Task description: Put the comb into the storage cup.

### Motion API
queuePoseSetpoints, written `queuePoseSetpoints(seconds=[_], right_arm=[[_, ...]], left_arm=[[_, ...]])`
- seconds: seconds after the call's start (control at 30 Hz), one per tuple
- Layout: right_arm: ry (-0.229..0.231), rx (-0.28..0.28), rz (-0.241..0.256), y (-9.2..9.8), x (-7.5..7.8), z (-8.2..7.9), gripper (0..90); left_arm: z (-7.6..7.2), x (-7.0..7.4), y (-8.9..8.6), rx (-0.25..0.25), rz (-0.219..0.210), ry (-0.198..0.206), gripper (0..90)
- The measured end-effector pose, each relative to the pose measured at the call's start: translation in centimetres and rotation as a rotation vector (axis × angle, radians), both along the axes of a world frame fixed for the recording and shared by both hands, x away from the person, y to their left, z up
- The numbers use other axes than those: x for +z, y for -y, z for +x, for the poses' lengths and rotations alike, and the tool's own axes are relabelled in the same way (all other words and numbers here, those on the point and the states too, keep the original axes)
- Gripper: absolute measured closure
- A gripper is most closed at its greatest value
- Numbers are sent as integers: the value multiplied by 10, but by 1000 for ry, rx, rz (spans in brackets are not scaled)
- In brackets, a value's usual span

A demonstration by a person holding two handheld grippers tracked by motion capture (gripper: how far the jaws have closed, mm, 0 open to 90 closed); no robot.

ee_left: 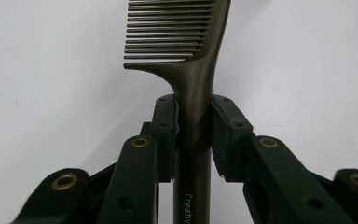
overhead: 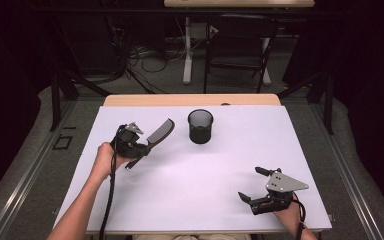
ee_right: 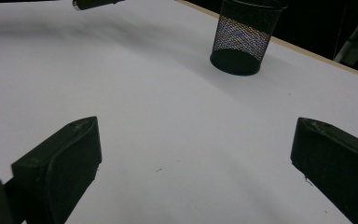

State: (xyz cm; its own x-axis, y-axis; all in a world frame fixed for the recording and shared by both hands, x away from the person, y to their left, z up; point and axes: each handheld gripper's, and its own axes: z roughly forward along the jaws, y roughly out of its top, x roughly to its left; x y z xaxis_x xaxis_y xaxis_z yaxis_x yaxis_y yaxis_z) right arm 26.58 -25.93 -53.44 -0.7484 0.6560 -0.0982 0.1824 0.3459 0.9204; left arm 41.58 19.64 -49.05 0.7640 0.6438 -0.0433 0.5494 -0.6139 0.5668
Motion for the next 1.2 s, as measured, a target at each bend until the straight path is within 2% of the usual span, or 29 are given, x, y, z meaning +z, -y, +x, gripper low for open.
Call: queuePoseSetpoints(seconds=[0.57,0.9,1.2], right_arm=[[-1,0,-2,0,0,0,14],[-1,1,-1,0,0,0,14],[0,1,-2,0,0,0,14]], left_arm=[[-11,-5,-7,72,-147,91,726],[-19,-7,-9,124,-176,155,726],[-25,-6,-10,146,-201,211,726]])
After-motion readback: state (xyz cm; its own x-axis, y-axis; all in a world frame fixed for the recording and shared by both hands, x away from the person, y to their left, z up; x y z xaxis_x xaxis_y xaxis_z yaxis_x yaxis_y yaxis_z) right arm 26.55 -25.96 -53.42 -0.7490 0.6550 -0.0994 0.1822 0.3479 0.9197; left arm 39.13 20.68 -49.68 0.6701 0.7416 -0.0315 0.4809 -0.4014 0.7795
